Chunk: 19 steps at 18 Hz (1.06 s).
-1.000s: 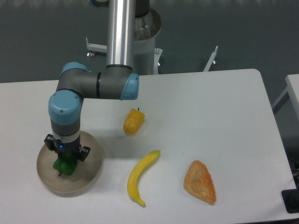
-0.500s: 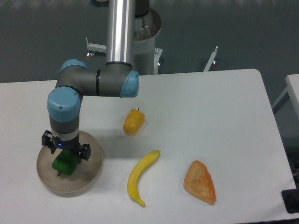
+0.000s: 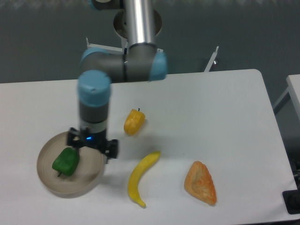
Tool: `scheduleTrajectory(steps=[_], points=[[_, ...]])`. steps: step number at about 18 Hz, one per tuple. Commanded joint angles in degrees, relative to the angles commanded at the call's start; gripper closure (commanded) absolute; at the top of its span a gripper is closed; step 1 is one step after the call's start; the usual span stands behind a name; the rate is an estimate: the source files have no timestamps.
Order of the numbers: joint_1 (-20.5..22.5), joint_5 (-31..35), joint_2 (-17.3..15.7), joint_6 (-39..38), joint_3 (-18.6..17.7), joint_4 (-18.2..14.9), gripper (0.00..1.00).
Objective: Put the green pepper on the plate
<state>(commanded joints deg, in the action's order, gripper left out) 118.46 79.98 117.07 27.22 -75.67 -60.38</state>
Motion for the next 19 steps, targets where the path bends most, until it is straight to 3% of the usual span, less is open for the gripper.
scheduleTrajectory(steps=[3, 6, 10, 14, 19], points=[[5.18, 2.19, -0.79, 9.31, 0.52, -0.44, 0.00], [9.49, 5.88, -0.27, 23.45, 0.44, -0.61, 0.00], [14.94, 6.50, 0.17, 36.13, 0.44, -0.70, 0.00], [16.71, 6.77, 0.35, 41.15, 0.79, -0.70, 0.00], [16.45, 8.17, 1.05, 41.34, 0.88, -0.17, 0.00]])
